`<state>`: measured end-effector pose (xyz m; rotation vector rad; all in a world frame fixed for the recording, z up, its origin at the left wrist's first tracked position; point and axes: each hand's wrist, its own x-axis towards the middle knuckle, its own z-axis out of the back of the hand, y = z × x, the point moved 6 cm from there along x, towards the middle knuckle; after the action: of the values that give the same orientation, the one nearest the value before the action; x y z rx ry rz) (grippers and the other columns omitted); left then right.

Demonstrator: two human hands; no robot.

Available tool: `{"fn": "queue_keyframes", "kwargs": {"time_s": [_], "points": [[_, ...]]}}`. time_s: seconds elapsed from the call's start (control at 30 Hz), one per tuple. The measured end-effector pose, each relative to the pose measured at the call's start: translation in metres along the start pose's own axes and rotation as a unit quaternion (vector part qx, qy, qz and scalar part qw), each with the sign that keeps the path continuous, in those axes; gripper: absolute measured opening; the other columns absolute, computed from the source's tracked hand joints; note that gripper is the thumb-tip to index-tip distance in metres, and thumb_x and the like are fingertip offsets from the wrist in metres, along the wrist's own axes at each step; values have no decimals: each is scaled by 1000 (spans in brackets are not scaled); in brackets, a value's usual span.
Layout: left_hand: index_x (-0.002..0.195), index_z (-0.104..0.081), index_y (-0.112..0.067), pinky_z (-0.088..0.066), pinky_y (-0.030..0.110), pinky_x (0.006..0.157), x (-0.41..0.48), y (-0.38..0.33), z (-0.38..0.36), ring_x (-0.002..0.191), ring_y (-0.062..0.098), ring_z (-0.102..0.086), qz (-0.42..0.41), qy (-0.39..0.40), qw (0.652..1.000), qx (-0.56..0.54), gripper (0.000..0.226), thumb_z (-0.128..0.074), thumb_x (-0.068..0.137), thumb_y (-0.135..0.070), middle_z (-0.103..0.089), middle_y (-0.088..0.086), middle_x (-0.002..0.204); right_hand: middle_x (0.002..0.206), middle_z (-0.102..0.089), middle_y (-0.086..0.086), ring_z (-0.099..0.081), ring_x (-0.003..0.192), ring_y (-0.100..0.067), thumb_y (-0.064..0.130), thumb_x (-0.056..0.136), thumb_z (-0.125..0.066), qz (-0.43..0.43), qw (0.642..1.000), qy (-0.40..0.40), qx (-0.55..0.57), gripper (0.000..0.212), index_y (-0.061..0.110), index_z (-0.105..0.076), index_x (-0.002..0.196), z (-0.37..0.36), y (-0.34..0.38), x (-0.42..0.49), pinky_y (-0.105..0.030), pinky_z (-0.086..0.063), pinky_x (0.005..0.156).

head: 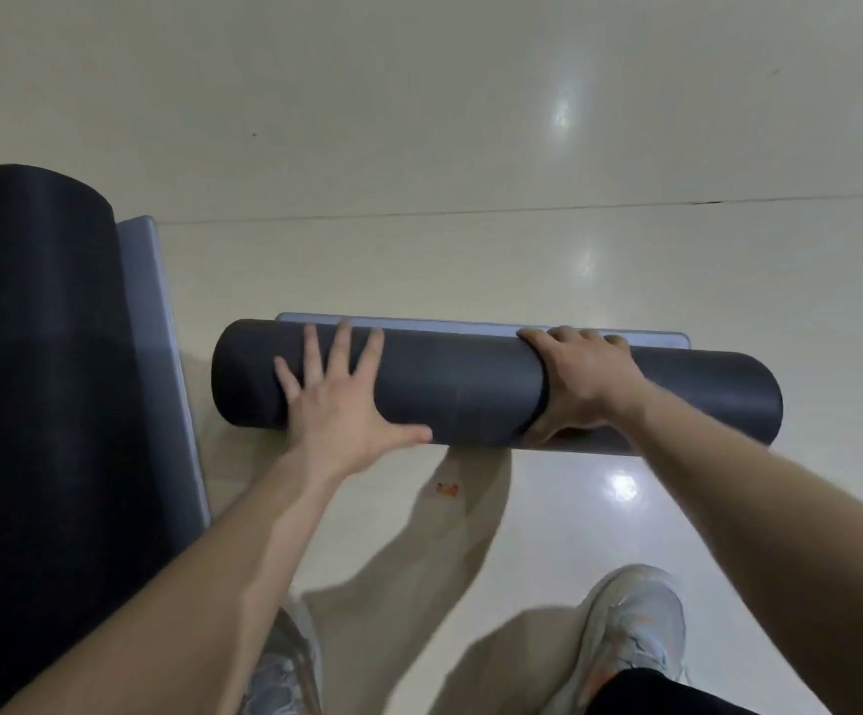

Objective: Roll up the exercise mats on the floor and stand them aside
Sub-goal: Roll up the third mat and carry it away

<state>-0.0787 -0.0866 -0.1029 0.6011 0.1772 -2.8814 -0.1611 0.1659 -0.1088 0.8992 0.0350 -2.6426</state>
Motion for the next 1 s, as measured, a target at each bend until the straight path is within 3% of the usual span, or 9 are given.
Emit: {"fn": "queue_keyframes", "kwargs": {"time_s": [0.1,0.17,0.23,0.33,0.43,0.57,0.73,0.87,1.0], "points": [[162,-2,-39,3,64,122,25,0,-5,156,33,11,-34,-20,999,-2,124,-60,65,-91,2,0,172,149,-48,0,-43,138,-33,88,43,-76,-21,1000,21,5,134,41,-22,156,12,-5,25,-63,-24,116],[161,-16,-38,0,56,125,53,4,9,157,29,0,-55,-34,997,-36,115,-60,67,-89,-11,-1,171,152,-46,-2,-40,142,-32,98,57,-54,-38,996,-84,1,118,36,-28,154,12,-10,19,-62,-20,118],[160,-27,-31,-6,48,128,71,8,20,157,27,-9,-44,-53,995,-69,111,-60,70,-87,-20,2,170,158,-42,-6,-34,147,-31,91,81,-26,-55,976,-209,10,95,33,-30,156,0,-27,-1,-62,-18,120],[155,-41,-21,-13,48,127,73,28,21,155,30,-15,43,-137,980,-134,95,-57,81,-79,-28,8,166,165,-29,-13,-21,153,-36,76,94,-10,-109,956,-269,40,79,34,-25,159,-17,-68,-20,-64,-13,121],[158,-30,-18,-16,56,124,58,67,15,154,37,-10,198,-192,945,-176,108,-57,76,-83,-18,13,168,166,-15,-22,-7,154,-40,93,80,-19,-197,941,-260,96,100,31,-21,159,-24,-97,-27,-60,-6,123],[162,-9,-16,-24,58,120,51,90,6,151,42,-18,315,-150,884,-310,129,-73,69,-78,-14,16,167,165,-9,-28,-7,153,-44,100,62,-42,-302,876,-312,210,130,16,-16,158,-31,-117,-43,-58,-10,124],[157,-26,-10,-38,54,112,43,100,8,141,42,-43,341,-168,847,-371,109,-75,78,-67,-41,16,157,155,-32,-19,-39,140,-43,85,52,-71,-382,728,-345,453,132,16,-23,154,-49,-138,-62,-53,-39,113],[143,-45,-12,-46,49,104,35,106,8,125,40,-57,349,-159,830,-405,89,-77,78,-64,-59,13,139,146,-44,-9,-51,133,-32,80,44,-82,-414,679,-331,508,128,13,-41,146,-55,-152,-67,-50,-49,107],[141,-47,-14,-47,50,105,37,108,10,124,39,-57,340,-162,833,-405,92,-79,73,-68,-59,12,138,141,-45,-7,-55,126,-30,81,45,-80,-409,666,-332,529,123,14,-46,143,-50,-152,-69,-49,-51,105]]}}
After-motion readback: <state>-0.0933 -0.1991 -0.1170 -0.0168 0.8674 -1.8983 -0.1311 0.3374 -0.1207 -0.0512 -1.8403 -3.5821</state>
